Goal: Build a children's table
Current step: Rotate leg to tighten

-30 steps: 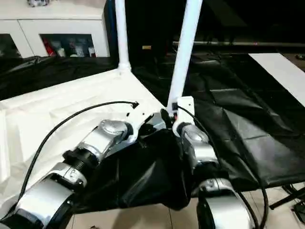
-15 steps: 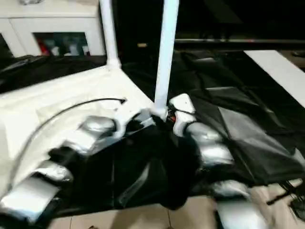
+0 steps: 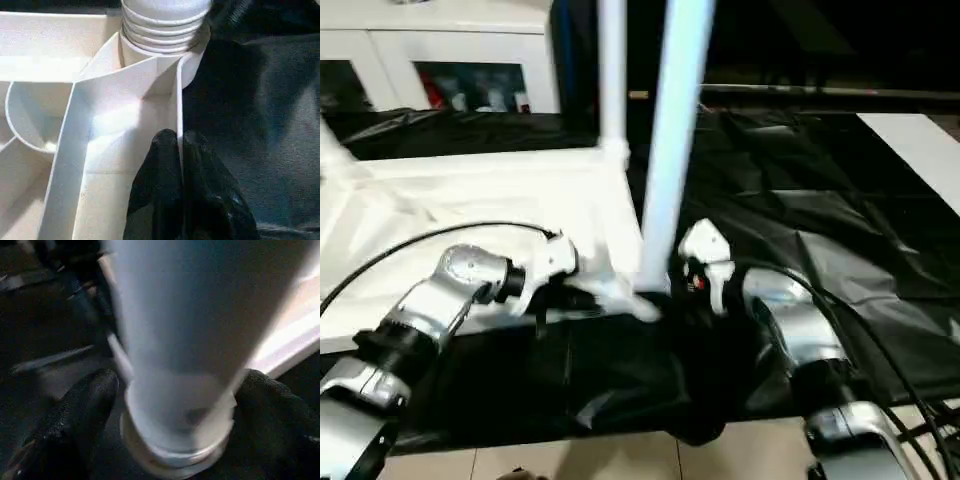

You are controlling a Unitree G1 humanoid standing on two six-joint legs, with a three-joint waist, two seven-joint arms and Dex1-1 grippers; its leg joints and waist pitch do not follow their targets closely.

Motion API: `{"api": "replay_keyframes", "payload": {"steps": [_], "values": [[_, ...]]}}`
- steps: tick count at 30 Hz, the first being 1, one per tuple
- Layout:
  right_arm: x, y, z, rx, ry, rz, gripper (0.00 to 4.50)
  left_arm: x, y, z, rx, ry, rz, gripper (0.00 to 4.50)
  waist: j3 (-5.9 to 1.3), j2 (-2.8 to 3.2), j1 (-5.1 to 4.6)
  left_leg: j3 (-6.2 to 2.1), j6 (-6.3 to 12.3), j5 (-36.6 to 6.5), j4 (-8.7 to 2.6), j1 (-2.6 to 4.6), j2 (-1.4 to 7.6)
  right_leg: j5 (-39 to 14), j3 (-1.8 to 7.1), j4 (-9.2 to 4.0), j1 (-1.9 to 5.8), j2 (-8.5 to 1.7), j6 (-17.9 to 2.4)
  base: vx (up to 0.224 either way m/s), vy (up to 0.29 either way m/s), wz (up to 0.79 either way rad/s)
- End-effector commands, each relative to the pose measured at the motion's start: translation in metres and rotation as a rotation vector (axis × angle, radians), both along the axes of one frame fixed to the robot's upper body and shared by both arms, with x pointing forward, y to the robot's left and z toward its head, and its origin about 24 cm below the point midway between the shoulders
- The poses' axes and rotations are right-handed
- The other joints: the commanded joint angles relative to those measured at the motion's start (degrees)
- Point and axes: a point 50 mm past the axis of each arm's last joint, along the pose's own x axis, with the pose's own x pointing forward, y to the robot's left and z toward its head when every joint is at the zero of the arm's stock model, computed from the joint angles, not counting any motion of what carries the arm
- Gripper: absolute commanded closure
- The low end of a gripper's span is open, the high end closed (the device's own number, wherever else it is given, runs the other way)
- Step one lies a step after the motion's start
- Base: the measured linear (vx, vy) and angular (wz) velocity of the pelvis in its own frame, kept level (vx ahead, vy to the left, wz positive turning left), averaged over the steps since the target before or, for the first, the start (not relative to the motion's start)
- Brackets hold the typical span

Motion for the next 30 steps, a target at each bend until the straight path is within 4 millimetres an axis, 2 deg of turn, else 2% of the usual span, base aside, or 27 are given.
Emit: {"api": "replay_keyframes", "payload": {"steps": [1, 7, 14, 17, 22, 25, 28, 30], "values": [[0.001, 0.000, 0.001, -0.013, -0.011, 0.012, 0.52, -0.003, -0.006, 0.001, -0.025, 0.012, -0.037, 4.50, -3.26, -0.69, -0.07, -0.65, 2.42, -13.2, -3.60, 0.74, 1.70, -17.3, 2.86, -4.29, 2.72, -3.38, -10.4, 0.000, 0.000, 0.00], [0.004, 0.003, 0.004, 0.004, -0.016, -0.003, 0.68, -0.003, -0.005, 0.001, -0.020, 0.009, -0.031, 4.50, -3.40, -0.79, -0.11, -0.66, 2.50, -11.8, -3.53, 0.69, 1.69, -14.9, 2.86, -3.95, 2.78, -3.19, -10.8, 0.000, 0.000, 0.00], [0.002, 0.004, 0.002, 0.001, -0.006, 0.017, 1.46, -0.003, -0.005, 0.001, -0.015, 0.011, -0.028, 4.50, -3.43, -0.87, -0.09, -0.60, 2.80, -11.2, -3.41, 0.61, 1.61, -14.0, 2.85, -3.82, 2.90, -3.17, -11.1, 0.000, 0.000, 0.00], [0.002, 0.005, 0.001, -0.001, -0.004, 0.020, 1.67, -0.003, -0.005, 0.001, -0.014, 0.014, -0.028, 4.50, -3.44, -0.85, -0.05, -0.61, 2.77, -11.1, -3.41, 0.68, 1.66, -14.2, 2.85, -3.83, 2.85, -3.17, -11.0, 0.000, 0.000, 0.00], [0.002, 0.003, -0.004, -0.008, 0.007, -0.005, 1.78, -0.003, -0.005, 0.001, -0.013, 0.011, -0.020, 4.50, -3.50, -0.85, -0.06, -0.58, 2.87, -10.8, -3.34, 0.69, 1.63, -13.3, 2.85, -3.74, 2.87, -3.14, -11.3, 0.000, 0.000, 0.00], [0.005, 0.000, -0.016, 0.014, 0.057, -0.133, 1.78, 0.000, -0.011, -0.002, -0.029, 0.000, 0.041, 4.50, -3.50, -0.83, -0.23, -0.56, 2.70, -11.0, -3.33, 0.66, 1.62, -13.4, 2.89, -3.73, 2.83, -3.17, -11.5, 0.000, 0.000, 0.00], [0.016, 0.003, -0.035, 0.074, 0.115, -0.414, 1.78, 0.010, -0.028, -0.005, -0.093, -0.006, 0.201, 4.50, -3.12, -0.71, -0.66, -0.74, 0.68, -14.8, -3.55, 1.08, 1.46, -20.8, 2.71, -4.67, 2.45, -3.35, -10.2, 0.000, 0.000, 0.00], [0.023, 0.008, -0.039, 0.079, 0.106, -0.568, 1.79, 0.016, -0.038, -0.007, -0.108, -0.011, 0.301, 4.50, -3.17, -0.83, -0.96, -0.99, -0.52, -15.7, -3.69, 1.19, 1.41, -23.4, 2.63, -4.88, 2.38, -3.31, -9.0, 0.000, 0.000, 0.00]]}}
